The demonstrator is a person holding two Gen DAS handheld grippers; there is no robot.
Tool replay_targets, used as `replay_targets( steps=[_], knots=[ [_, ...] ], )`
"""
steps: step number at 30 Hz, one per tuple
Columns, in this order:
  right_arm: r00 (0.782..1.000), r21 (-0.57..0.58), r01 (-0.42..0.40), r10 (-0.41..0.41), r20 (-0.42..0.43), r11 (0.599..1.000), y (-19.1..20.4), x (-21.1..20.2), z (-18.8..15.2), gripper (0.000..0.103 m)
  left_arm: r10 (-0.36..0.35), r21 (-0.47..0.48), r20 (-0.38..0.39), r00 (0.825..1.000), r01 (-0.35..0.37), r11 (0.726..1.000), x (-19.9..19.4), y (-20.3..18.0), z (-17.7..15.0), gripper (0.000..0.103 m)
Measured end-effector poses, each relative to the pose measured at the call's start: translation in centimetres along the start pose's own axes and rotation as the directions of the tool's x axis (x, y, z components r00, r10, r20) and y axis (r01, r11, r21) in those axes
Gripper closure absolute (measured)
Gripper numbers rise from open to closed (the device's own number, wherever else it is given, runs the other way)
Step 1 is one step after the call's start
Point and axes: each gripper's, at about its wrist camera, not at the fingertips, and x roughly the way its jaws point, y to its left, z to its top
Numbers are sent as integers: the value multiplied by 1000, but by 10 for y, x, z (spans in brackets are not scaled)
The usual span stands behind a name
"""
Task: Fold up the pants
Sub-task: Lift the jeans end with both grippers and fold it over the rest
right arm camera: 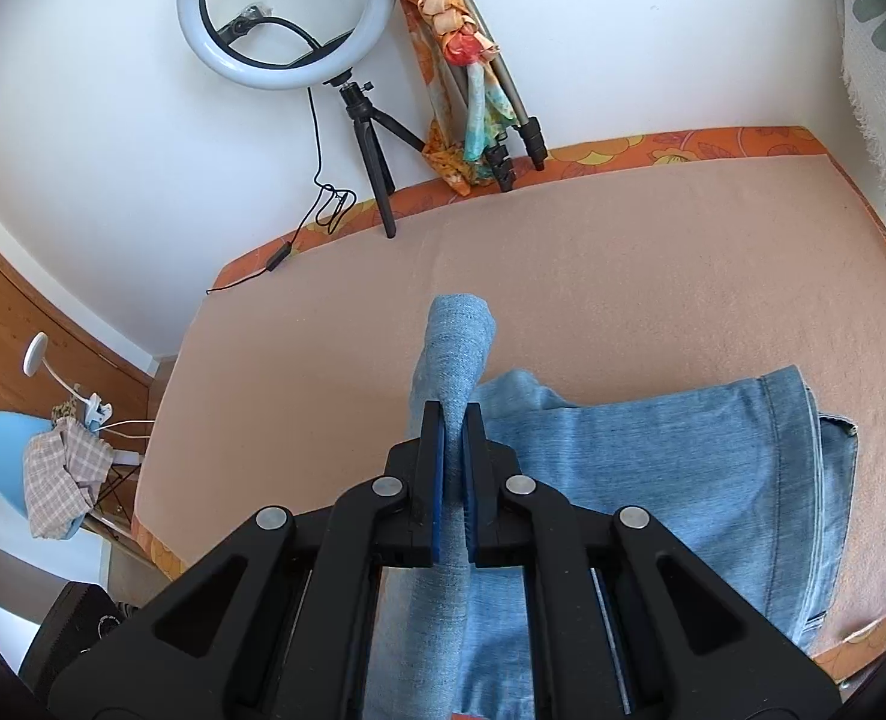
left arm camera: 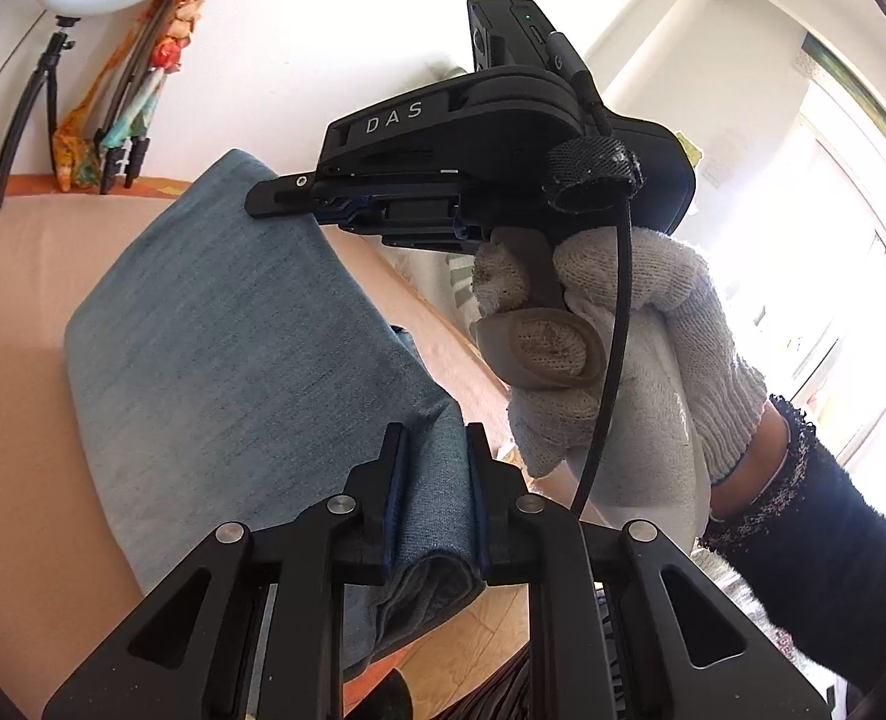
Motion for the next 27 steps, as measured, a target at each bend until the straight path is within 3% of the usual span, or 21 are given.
replay_targets(
  steps=[27],
  knots=[
    [990, 140, 132, -138, 38, 981, -154, -47, -19, 97, -110, 43, -148, 983, 117, 992, 134, -25, 34, 88]
  ],
)
